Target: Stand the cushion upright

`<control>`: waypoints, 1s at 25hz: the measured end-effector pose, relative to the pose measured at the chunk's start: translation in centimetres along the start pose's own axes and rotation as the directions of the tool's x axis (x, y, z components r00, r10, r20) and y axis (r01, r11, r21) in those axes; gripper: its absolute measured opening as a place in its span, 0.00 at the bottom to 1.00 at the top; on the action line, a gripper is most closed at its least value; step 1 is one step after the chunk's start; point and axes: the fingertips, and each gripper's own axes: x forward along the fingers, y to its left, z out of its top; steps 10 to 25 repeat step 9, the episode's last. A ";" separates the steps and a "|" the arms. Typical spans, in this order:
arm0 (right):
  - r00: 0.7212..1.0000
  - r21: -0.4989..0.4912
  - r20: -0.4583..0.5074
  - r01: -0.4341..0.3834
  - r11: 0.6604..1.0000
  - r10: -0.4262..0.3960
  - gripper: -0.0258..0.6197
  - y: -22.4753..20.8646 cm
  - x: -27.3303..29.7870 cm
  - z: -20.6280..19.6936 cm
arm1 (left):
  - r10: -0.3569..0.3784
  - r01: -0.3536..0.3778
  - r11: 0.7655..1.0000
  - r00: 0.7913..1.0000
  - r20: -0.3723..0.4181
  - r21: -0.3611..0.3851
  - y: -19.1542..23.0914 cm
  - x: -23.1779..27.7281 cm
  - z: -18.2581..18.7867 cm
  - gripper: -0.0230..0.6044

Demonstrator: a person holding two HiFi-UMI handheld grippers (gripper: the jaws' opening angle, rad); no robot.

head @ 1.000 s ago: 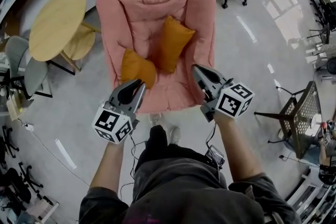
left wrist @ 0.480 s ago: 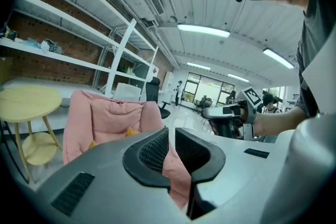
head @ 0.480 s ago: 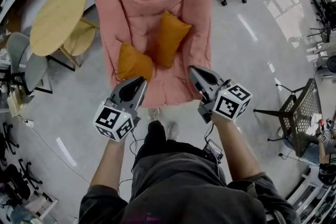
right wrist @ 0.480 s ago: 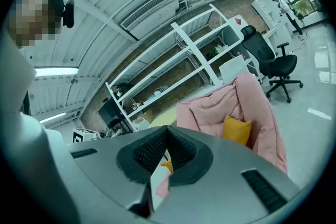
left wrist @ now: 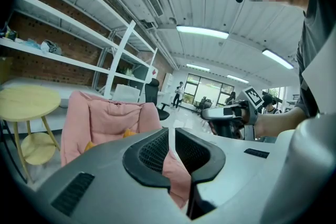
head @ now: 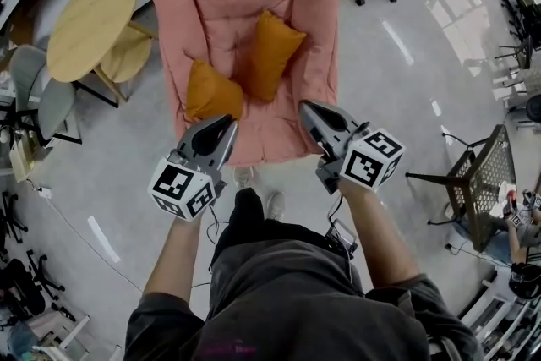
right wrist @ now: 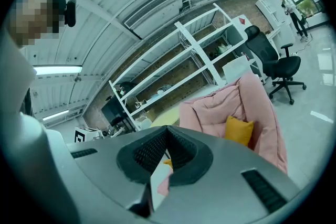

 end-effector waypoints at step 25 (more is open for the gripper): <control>1.000 0.006 -0.003 0.009 1.000 -0.009 0.06 0.0 0.1 -0.2 | -0.004 0.004 1.000 1.000 -0.001 -0.004 0.1 0.0 0.0 0.11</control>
